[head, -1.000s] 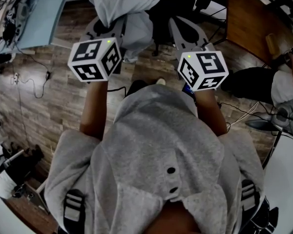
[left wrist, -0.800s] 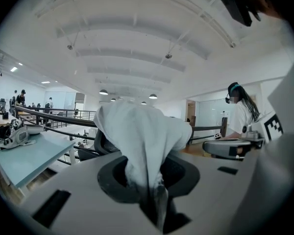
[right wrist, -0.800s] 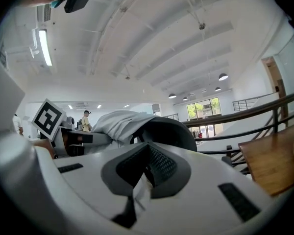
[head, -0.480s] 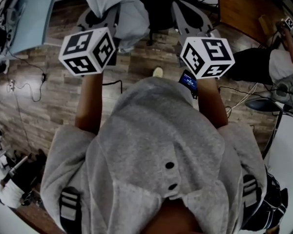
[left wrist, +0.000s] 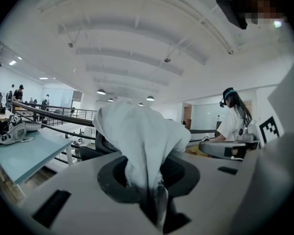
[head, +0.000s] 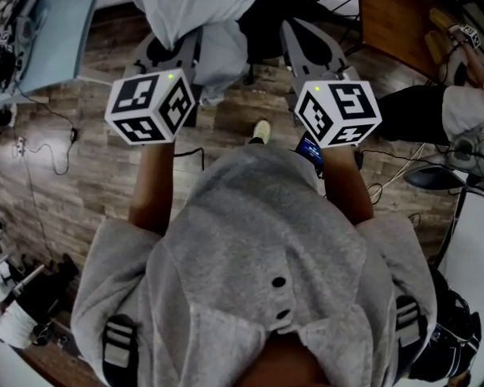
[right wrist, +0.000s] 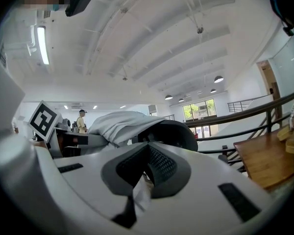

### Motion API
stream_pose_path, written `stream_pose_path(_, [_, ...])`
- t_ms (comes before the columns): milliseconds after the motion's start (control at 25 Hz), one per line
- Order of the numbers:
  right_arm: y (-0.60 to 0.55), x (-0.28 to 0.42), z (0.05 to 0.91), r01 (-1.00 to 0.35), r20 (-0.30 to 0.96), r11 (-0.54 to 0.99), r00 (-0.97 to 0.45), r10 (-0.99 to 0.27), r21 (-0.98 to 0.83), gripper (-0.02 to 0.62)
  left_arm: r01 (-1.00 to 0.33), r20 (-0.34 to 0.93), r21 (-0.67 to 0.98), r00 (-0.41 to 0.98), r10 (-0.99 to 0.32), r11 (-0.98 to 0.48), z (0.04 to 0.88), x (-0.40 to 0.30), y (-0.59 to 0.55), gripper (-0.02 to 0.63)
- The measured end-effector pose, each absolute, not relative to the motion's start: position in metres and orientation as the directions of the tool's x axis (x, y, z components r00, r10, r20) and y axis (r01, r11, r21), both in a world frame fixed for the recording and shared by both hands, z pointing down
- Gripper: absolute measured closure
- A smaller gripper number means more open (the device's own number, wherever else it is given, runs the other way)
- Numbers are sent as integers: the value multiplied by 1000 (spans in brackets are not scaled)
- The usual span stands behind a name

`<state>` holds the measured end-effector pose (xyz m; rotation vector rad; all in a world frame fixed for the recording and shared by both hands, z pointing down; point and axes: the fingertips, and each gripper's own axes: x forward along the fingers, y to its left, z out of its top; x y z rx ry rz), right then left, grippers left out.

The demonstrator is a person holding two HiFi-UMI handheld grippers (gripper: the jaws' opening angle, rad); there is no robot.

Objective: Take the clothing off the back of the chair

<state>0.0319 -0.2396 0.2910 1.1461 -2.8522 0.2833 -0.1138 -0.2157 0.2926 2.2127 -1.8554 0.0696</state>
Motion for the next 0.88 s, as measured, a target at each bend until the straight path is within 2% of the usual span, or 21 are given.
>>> stream_pose_path(520, [-196, 20, 296, -691, 133, 706, -723, -678, -153, 586, -970, 218, 184, 196, -956, -156, 309, -120, -171, 512])
stream_pose_path(880, [-172, 13, 292, -679, 122, 721, -734, -668, -139, 586, -974, 188, 186, 162, -969, -127, 303, -131, -144, 512])
